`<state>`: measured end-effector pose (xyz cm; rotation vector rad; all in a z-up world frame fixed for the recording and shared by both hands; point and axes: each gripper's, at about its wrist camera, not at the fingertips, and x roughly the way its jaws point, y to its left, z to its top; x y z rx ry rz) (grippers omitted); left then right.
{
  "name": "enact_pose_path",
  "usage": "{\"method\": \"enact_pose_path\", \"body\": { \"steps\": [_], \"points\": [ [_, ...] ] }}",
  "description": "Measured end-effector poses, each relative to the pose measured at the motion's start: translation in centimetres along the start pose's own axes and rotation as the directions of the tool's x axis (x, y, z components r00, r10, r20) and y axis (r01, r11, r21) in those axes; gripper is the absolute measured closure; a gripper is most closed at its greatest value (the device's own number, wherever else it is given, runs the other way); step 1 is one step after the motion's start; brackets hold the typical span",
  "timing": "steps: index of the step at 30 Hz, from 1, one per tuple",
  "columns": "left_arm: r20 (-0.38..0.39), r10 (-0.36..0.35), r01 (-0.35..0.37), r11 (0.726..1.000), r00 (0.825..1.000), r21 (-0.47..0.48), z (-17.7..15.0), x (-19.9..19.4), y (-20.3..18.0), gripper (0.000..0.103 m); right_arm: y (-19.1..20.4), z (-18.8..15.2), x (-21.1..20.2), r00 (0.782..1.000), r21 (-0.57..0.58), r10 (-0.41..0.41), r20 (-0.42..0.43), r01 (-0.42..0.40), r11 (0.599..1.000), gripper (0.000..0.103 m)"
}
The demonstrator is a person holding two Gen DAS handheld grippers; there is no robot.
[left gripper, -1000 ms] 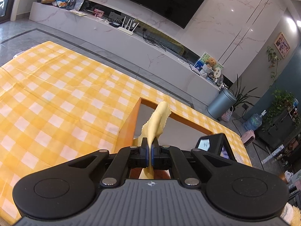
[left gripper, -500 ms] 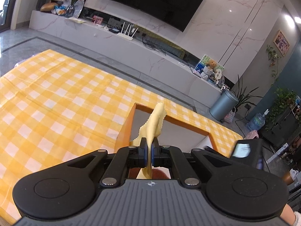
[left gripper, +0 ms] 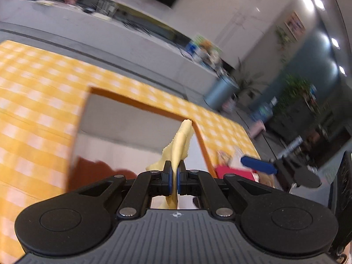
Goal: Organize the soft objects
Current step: 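Lower the yellow cloth into the box and open the left tool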
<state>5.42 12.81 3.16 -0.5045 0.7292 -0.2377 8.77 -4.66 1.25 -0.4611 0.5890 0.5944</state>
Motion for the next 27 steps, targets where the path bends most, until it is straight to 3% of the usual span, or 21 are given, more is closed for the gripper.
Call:
{"method": "enact_pose_path", "body": {
  "steps": [5, 13, 16, 17, 19, 21, 23, 25, 27],
  "points": [
    [-0.091, -0.013, 0.015, 1.000, 0.996, 0.018, -1.4, 2.9, -1.2, 0.100, -1.7, -2.3, -1.8, 0.999, 0.142, 0.005, 0.036, -0.010, 0.990, 0.003],
    [-0.175, 0.005, 0.002, 0.999, 0.985, 0.038, -2.1, 5.4, -1.8, 0.100, -3.1, -3.5, -1.9, 0.999, 0.178, -0.039, 0.028, 0.033, 0.984, 0.003],
    [-0.177, 0.061, -0.048, 0.996, 0.982, 0.075, -2.5, 6.0, -2.2, 0.099, -3.6, -3.9, -1.7, 0.998, 0.206, -0.059, 0.019, 0.054, 0.977, 0.003],
    [-0.179, 0.088, -0.071, 0.993, 0.980, 0.096, -2.7, 6.2, -2.3, 0.095, -3.7, -4.0, -1.7, 0.998, 0.205, -0.067, 0.012, 0.063, 0.977, 0.003],
    [-0.191, 0.128, -0.109, 0.988, 0.973, 0.106, -3.0, 6.3, -2.4, 0.079, -3.9, -4.3, -1.4, 0.997, 0.203, -0.076, 0.007, 0.073, 0.976, 0.003],
    [-0.186, 0.138, -0.120, 0.987, 0.973, 0.105, -3.0, 6.1, -2.4, 0.079, -4.0, -4.4, -1.5, 0.997, 0.210, -0.075, 0.006, 0.072, 0.975, 0.003],
    [-0.174, 0.160, -0.143, 0.984, 0.972, 0.107, -3.0, 5.8, -2.3, 0.065, -4.0, -4.4, -1.5, 0.997, 0.211, -0.075, 0.009, 0.072, 0.975, 0.003],
    [-0.169, 0.202, -0.186, 0.977, 0.965, 0.104, -3.0, 5.5, -2.3, 0.019, -3.9, -4.3, -1.5, 0.997, 0.203, -0.076, 0.010, 0.072, 0.976, 0.003],
    [-0.159, 0.239, -0.228, 0.970, 0.958, 0.081, -3.1, 5.2, -2.2, 0.014, -3.8, -4.2, -1.6, 0.997, 0.204, -0.079, 0.016, 0.074, 0.976, 0.003]
  ]
}}
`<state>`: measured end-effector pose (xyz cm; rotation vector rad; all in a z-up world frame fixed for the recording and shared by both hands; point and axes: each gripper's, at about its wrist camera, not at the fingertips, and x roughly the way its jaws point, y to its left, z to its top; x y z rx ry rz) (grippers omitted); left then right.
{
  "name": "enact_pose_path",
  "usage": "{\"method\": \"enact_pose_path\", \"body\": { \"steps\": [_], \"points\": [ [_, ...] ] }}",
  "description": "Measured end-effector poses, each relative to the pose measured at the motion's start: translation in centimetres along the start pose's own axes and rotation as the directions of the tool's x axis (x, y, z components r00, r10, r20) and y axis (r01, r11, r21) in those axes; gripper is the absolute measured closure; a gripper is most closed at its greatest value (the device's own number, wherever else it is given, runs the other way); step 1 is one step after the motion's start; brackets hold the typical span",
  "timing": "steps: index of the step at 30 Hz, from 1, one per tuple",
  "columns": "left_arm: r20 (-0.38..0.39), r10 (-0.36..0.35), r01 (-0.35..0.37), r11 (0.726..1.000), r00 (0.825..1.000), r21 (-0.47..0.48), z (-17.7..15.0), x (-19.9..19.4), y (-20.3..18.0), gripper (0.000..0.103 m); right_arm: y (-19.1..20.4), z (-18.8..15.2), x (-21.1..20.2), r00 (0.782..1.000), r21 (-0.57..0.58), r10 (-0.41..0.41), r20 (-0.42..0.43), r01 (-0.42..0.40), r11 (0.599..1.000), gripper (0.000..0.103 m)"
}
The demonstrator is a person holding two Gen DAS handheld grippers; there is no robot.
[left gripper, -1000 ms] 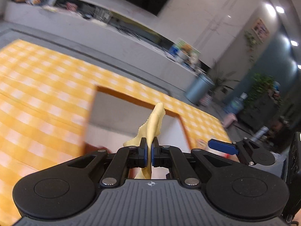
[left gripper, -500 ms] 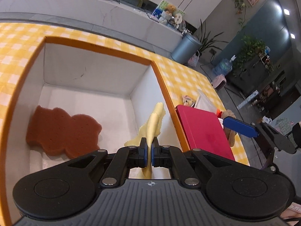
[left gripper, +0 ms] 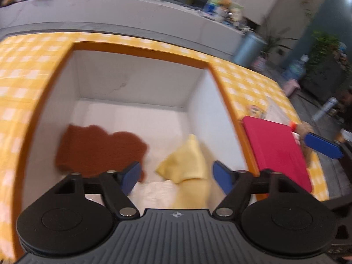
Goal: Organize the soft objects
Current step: 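Lower the yellow cloth into the box and open the left tool, then withdraw both open tools from the box back toward the soft pile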
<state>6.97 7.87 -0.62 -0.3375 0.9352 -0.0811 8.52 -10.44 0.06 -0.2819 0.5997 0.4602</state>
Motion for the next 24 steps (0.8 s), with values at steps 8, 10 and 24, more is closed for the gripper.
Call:
{"method": "enact_pose_path", "body": {
  "steps": [8, 10, 24],
  "points": [
    [0.007, -0.117, 0.116, 0.981, 0.993, -0.155, 0.2, -0.6, 1.1, 0.005, -0.1, -0.1, -0.1, 1.000, 0.001, -0.013, 0.013, 0.013, 1.000, 0.003],
    [0.031, -0.110, 0.113, 0.984, 0.993, -0.141, 0.3, -1.0, 1.0, 0.005, 0.0, -0.1, -0.2, 1.000, 0.000, -0.012, 0.016, 0.012, 1.000, 0.003],
    [0.149, 0.080, -0.103, 0.984, 0.986, 0.148, 0.3, -3.0, -3.2, 0.005, -0.2, 0.1, -2.1, 0.998, -0.017, -0.045, 0.038, 0.045, 0.999, 0.003]
  ]
}}
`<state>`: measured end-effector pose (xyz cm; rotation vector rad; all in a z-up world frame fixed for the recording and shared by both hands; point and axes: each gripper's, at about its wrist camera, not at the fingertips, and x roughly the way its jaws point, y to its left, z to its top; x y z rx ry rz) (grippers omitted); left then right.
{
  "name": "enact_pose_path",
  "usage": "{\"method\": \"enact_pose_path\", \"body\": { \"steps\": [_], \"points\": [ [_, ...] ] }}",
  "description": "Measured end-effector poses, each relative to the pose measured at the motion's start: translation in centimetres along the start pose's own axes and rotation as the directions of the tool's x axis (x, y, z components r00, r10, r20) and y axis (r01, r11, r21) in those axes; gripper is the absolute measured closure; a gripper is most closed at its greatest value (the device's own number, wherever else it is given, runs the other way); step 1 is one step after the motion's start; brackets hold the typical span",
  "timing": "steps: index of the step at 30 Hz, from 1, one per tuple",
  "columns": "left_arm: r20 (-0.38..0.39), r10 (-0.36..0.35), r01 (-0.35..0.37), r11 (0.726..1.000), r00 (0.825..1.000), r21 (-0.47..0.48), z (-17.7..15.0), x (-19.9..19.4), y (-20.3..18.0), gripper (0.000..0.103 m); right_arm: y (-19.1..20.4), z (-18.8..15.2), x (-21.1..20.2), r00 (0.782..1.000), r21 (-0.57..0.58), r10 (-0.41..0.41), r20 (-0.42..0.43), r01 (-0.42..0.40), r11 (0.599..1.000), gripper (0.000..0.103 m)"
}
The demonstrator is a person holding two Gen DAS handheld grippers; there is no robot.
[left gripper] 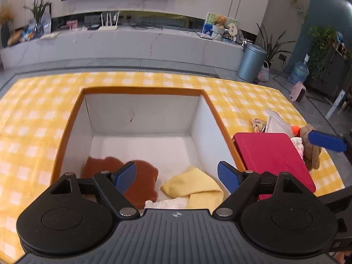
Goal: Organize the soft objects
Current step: 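Withdraw both open tools from the box back toward the soft pile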
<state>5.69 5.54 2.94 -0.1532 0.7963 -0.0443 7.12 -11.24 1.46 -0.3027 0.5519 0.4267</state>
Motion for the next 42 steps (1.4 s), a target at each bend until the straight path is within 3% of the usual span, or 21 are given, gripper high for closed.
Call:
{"method": "enact_pose_path", "body": {
  "steps": [7, 11, 20, 25, 30, 35, 39, 42],
  "points": [
    [0.068, 0.034, -0.035, 0.999, 0.997, 0.015, 0.2, -1.7, -1.3, 0.005, -2.6, -0.3, -2.3, 0.998, 0.035, -0.057, 0.038, 0.055, 0.998, 0.003],
    [0.082, -0.023, 0.021, 1.000, 0.996, 0.024, 0.4, -2.8, -1.9, 0.005, -4.7, -0.5, -3.8, 0.993, 0.077, -0.099, 0.063, 0.095, 0.993, 0.003],
    [0.109, -0.079, 0.066, 0.991, 0.991, 0.119, 0.9, -4.3, -6.0, 0.005, -9.3, -2.2, -7.0, 0.982, 0.121, -0.174, 0.073, 0.164, 0.979, 0.003],
    [0.109, -0.095, 0.078, 0.985, 0.989, 0.155, 1.2, -4.1, -9.0, 0.005, -13.2, -3.7, -8.9, 0.963, 0.201, -0.260, 0.069, 0.242, 0.949, 0.003],
    [0.074, -0.115, 0.099, 0.977, 0.991, 0.189, 1.5, -3.0, -12.3, 0.005, -17.5, -6.0, -9.7, 0.943, 0.302, -0.334, 0.011, 0.315, 0.900, 0.003],
    [0.011, -0.156, 0.148, 0.959, 0.988, 0.240, 1.4, -1.4, -15.7, 0.005, -19.9, -7.9, -8.7, 0.935, 0.345, -0.350, -0.049, 0.345, 0.873, 0.003],
    [-0.069, -0.124, 0.140, 0.932, 0.990, 0.334, 2.0, 1.1, -18.3, 0.005, -21.1, -8.9, -6.3, 0.958, 0.380, -0.283, -0.055, 0.282, 0.881, 0.003],
    [-0.133, -0.078, 0.119, 0.935, 0.988, 0.333, 2.7, 3.2, -19.7, 0.005, -22.4, -9.6, -4.1, 0.974, 0.464, -0.212, -0.075, 0.222, 0.857, 0.003]
  ]
}}
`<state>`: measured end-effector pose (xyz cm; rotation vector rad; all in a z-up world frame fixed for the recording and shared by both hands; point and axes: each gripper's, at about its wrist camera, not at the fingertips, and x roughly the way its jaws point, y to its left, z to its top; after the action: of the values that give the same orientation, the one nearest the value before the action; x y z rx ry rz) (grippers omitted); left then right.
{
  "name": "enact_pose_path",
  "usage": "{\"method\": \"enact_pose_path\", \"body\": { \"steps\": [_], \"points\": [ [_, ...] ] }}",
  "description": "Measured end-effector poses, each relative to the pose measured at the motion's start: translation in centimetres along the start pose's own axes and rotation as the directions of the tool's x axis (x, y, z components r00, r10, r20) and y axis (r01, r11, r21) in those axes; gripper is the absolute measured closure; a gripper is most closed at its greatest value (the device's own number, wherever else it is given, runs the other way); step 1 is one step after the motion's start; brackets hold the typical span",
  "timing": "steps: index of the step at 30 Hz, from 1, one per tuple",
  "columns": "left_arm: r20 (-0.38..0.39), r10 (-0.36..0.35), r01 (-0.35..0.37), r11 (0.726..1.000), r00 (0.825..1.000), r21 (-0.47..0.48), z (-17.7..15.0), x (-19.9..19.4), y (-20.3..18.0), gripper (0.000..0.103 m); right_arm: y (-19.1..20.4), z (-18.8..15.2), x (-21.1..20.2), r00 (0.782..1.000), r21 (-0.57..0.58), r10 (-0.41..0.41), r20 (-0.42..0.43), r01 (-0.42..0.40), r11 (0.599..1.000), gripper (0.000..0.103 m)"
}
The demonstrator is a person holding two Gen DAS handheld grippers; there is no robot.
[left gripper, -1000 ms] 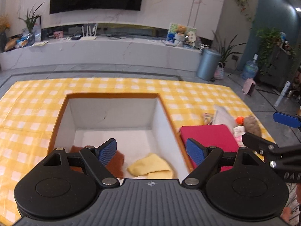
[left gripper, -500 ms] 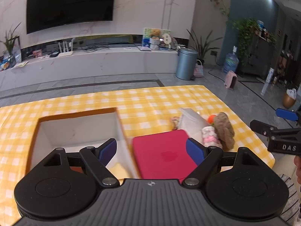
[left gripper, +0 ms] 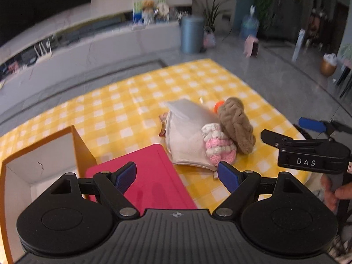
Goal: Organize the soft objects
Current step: 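Withdraw both open tools from the box back toward the soft pile, then grasp the brown fluffy plush bear with the right tool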
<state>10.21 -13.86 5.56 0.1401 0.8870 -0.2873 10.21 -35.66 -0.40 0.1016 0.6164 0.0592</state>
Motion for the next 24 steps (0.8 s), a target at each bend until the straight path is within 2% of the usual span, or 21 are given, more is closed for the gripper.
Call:
{"method": "enact_pose_path", "body": {
  "steps": [2, 4, 7, 9, 11, 13, 17, 20, 24],
  "points": [
    [-0.021, -0.022, 0.022, 1.000, 1.000, -0.001, 0.7, 0.9, -0.2, 0.005, -0.7, 0.3, 1.5, 0.997, 0.094, 0.074, -0.024, -0.072, 0.993, 0.003],
    [-0.023, -0.022, 0.022, 1.000, 1.000, 0.002, 1.4, 1.6, -0.6, 0.005, -0.9, 0.6, 2.7, 0.994, 0.125, 0.109, -0.029, -0.105, 0.987, 0.003],
    [-0.022, 0.002, -0.002, 1.000, 1.000, 0.008, 2.3, 2.7, -1.3, 0.005, -0.1, 0.6, 4.8, 0.995, 0.072, 0.096, -0.034, -0.094, 0.993, 0.003],
    [-0.030, 0.003, -0.003, 1.000, 1.000, -0.009, 2.7, 3.4, -1.4, 0.005, -0.3, 0.5, 6.6, 0.995, 0.098, 0.083, -0.063, -0.077, 0.992, 0.004],
    [-0.055, -0.016, 0.015, 1.000, 0.998, -0.027, 2.8, 4.1, -1.4, 0.005, -0.7, 0.3, 8.0, 0.996, 0.144, 0.043, -0.083, -0.031, 0.989, 0.008],
    [-0.097, -0.061, 0.058, 0.998, 0.993, -0.028, 2.7, 4.7, -1.6, 0.005, -0.9, 0.2, 8.9, 0.996, 0.158, -0.012, -0.087, 0.025, 0.987, 0.008],
    [-0.123, -0.089, 0.085, 0.996, 0.988, -0.034, 2.3, 5.5, -2.2, 0.005, -0.5, 0.2, 10.5, 0.996, 0.093, 0.001, -0.089, 0.007, 0.996, 0.012],
    [-0.156, -0.068, 0.070, 0.998, 0.985, 0.008, 2.3, 5.8, -2.9, 0.005, -0.8, 0.1, 11.6, 0.993, 0.061, -0.010, -0.120, 0.017, 0.998, 0.015],
    [-0.133, -0.009, 0.027, 0.991, 0.991, 0.131, 2.6, 4.9, -4.1, 0.005, -2.0, -0.2, 12.4, 0.988, 0.141, 0.026, -0.150, -0.005, 0.990, 0.016]
  ]
}}
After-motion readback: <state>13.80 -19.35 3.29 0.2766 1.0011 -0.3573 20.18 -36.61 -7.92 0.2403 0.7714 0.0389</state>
